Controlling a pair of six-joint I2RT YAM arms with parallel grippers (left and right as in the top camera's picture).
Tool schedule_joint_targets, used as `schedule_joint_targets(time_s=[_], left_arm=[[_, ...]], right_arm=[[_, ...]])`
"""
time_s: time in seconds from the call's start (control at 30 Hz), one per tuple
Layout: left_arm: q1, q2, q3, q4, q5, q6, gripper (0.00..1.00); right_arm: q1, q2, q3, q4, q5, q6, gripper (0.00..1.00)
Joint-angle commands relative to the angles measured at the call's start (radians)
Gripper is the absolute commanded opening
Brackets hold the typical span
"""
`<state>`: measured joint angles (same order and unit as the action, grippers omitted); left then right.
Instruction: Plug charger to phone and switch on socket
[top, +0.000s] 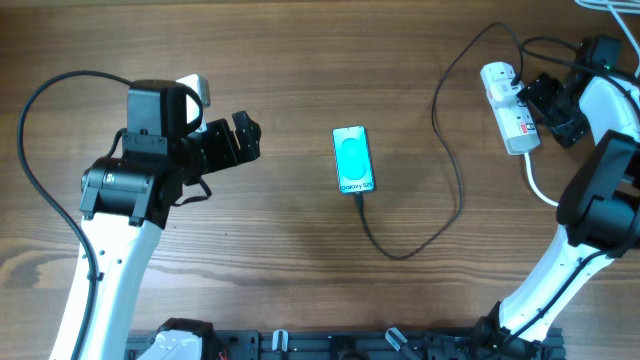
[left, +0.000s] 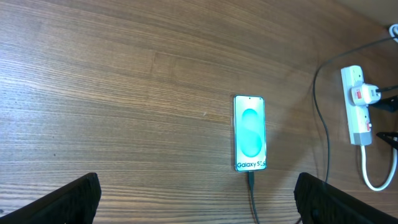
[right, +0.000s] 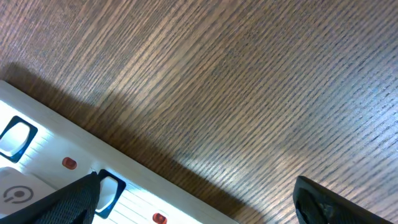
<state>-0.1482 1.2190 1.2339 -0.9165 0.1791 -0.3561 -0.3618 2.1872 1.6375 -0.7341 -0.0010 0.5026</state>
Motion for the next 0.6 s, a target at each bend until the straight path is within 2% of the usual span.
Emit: schedule_joint_targets(time_s=[0.0,0.57], left_arm=[[0.005,0.004,-0.004,0.002,-0.016,0.012,1.0],[0.005,0.004,-0.004,0.002,-0.016,0.012,1.0]], right_arm=[[0.016,0.032,-0.009,-0.03,-0.053,-0.036,1.0],[0.016,0.032,-0.009,-0.035,-0.053,-0.055,1.0]])
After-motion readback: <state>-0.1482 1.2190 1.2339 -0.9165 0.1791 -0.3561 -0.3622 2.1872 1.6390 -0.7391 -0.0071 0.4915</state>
